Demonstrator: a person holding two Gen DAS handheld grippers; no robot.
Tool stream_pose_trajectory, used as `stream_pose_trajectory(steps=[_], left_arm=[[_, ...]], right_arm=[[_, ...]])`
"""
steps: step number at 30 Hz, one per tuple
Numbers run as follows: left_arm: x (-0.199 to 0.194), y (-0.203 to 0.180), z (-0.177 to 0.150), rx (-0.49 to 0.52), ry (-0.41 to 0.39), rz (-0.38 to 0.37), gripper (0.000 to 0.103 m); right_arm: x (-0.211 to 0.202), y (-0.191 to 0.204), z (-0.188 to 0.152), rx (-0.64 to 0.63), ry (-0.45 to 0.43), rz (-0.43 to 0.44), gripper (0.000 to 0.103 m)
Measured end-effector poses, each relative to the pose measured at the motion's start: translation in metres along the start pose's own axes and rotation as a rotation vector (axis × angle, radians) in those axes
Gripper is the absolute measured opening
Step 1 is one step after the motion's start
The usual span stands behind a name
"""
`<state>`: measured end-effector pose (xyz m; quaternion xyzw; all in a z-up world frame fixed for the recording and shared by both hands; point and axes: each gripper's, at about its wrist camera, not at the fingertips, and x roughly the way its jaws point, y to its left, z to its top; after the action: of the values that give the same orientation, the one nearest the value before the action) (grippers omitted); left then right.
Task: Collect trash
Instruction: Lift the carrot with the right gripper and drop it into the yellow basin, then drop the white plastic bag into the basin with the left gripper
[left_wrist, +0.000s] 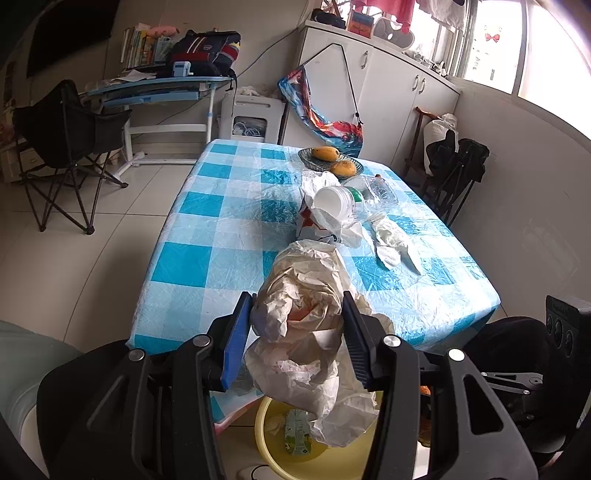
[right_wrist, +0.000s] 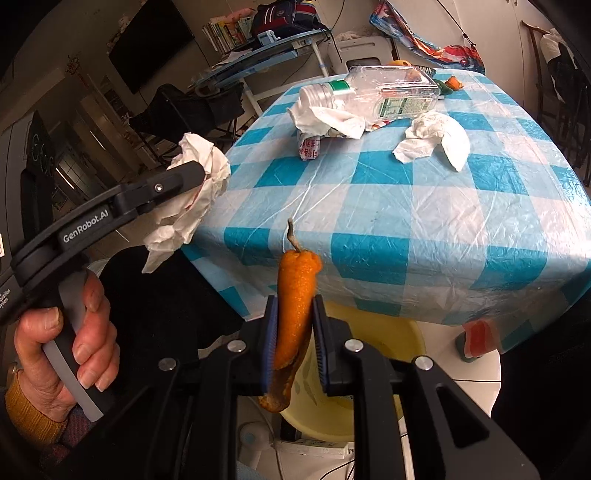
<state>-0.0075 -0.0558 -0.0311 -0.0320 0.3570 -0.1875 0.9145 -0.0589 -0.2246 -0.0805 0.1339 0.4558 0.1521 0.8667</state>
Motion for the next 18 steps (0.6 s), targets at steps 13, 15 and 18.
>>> stream_pose_trajectory(steps=[13, 15, 18], left_arm=[[0.007, -0.025, -0.024, 0.066, 0.101, -0.034, 0.046], [0.015, -0.032, -0.033, 0.095, 0.145, -0.042, 0.046], [0.026, -0.039, -0.048, 0.131, 0.204, -0.043, 0.048]], right_arm=[[-0.027, -0.021, 0.003, 0.091, -0.151, -0.081, 0.053], [-0.039, -0.027, 0.004, 0.114, -0.215, -0.104, 0.06], [-0.047, -0.032, 0.006, 0.144, -0.265, -0.123, 0.064]])
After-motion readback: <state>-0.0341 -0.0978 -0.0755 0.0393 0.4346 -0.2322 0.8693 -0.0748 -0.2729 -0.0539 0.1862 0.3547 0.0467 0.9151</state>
